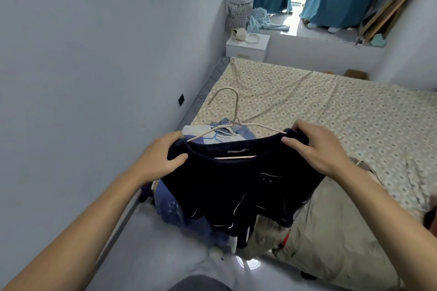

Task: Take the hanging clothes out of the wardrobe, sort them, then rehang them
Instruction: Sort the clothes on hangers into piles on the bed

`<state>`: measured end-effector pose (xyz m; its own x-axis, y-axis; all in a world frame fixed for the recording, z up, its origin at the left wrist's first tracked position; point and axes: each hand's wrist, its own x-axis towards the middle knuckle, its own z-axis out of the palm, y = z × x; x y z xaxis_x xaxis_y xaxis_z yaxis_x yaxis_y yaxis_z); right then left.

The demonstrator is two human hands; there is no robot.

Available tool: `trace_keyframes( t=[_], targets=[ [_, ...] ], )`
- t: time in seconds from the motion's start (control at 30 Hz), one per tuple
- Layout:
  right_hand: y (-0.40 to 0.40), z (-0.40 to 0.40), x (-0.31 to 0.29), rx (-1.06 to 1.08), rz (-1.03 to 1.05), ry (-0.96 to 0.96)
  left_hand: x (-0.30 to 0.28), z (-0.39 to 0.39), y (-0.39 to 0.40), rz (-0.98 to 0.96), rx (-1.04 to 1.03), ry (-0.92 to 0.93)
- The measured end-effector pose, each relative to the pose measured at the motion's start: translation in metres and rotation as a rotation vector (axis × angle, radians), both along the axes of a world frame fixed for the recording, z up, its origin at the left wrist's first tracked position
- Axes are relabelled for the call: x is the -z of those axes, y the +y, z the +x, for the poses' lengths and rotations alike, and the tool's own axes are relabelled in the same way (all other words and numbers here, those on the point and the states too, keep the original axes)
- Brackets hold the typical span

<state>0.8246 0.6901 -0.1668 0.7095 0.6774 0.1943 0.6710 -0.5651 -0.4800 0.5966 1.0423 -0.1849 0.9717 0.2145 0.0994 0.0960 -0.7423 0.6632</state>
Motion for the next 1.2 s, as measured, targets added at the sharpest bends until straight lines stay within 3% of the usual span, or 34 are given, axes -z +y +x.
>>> trace_keyframes(
  t=[0.37,0.73,0.97,1.2],
  targets=[
    [0.05,-0.119,-0.024,0.054,0.039,-0.038,-0.032,-0.088,0.077,-0.054,0.003,-0.113],
    [0.122,-0.225,0.001,0.214,0.019,0.028,-0.024,-0.135,0.181,-0.085,0.155,-0.048],
    [0.151,-0.221,0.016,0.277,0.032,0.061,-0.005,-0.116,0.21,-0.07,0.122,-0.072],
    [0.178,-0.161,0.059,0.341,0.094,0.154,0.043,-0.047,0.233,0.016,0.057,-0.007]
  ],
)
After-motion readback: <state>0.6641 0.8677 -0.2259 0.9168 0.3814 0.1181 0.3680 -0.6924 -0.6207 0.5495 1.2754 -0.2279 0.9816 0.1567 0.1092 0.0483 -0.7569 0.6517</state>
